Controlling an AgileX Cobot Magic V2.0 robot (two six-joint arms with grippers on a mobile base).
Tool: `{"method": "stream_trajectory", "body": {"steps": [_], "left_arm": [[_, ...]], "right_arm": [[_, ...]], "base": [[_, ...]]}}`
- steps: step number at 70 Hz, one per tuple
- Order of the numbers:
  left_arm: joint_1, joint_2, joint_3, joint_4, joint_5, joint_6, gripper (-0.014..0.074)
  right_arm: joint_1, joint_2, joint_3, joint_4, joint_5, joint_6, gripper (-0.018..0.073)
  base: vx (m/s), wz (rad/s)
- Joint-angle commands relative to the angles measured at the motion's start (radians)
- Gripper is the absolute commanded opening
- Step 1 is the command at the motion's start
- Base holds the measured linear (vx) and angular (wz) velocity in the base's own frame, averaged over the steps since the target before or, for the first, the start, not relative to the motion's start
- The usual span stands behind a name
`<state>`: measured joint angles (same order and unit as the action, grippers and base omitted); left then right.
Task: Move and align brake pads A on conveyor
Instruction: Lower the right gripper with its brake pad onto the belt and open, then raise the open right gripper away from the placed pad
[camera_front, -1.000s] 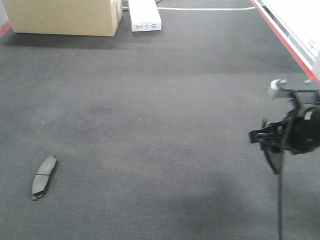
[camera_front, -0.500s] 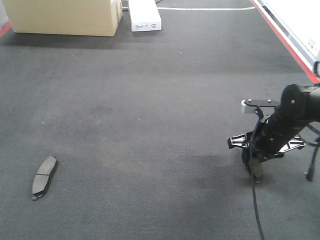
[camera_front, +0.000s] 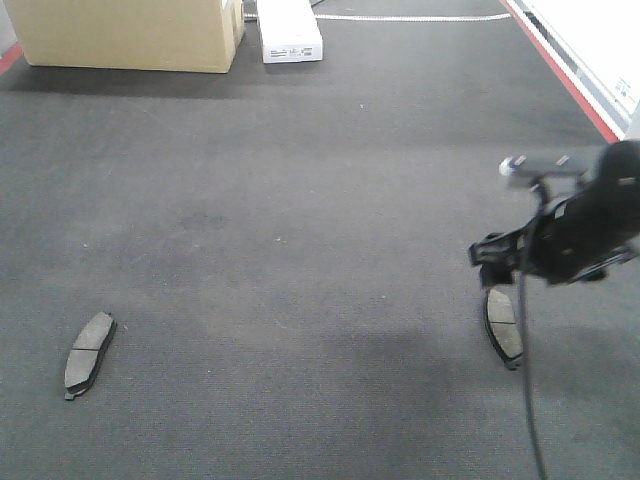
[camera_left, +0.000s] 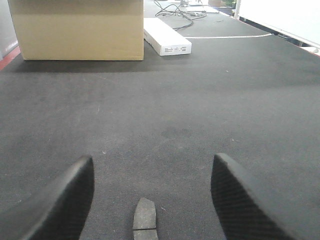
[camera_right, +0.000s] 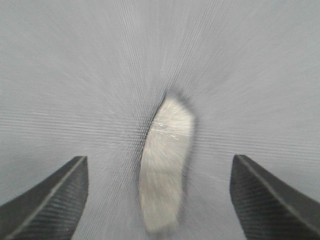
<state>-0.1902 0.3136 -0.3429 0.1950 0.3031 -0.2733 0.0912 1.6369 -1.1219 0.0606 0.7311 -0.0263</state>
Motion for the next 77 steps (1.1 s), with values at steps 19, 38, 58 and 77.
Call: {"method": "stream_trajectory", "body": {"steps": [19,38,58,77], "left_arm": [[-0.003,0.008,-0.022,0.005,-0.061,0.000,0.0470],[-0.003,0.008,-0.022,0.005,-0.061,0.000,0.0470],[-0.003,0.008,-0.022,0.005,-0.061,0.000,0.0470],[-0.003,0.008,-0.022,0.005,-0.061,0.000,0.0470]], "right_arm": [[-0.007,-0.470,0.227,-0.006,-0.246,-0.092,0.0559],[-0.007,-0.796,0.422,0.000,-0.388,-0.098,0.0559],[-0.007,-1.078,0.653,0.004,-0.580,-0.141,0.0559],[-0.007,-1.276,0.752,0.041,-0.657,-0.141,0.0559]], "base": [[0.00,0.00],[0.00,0.00],[0.00,0.00],[0.00,0.00]]}}
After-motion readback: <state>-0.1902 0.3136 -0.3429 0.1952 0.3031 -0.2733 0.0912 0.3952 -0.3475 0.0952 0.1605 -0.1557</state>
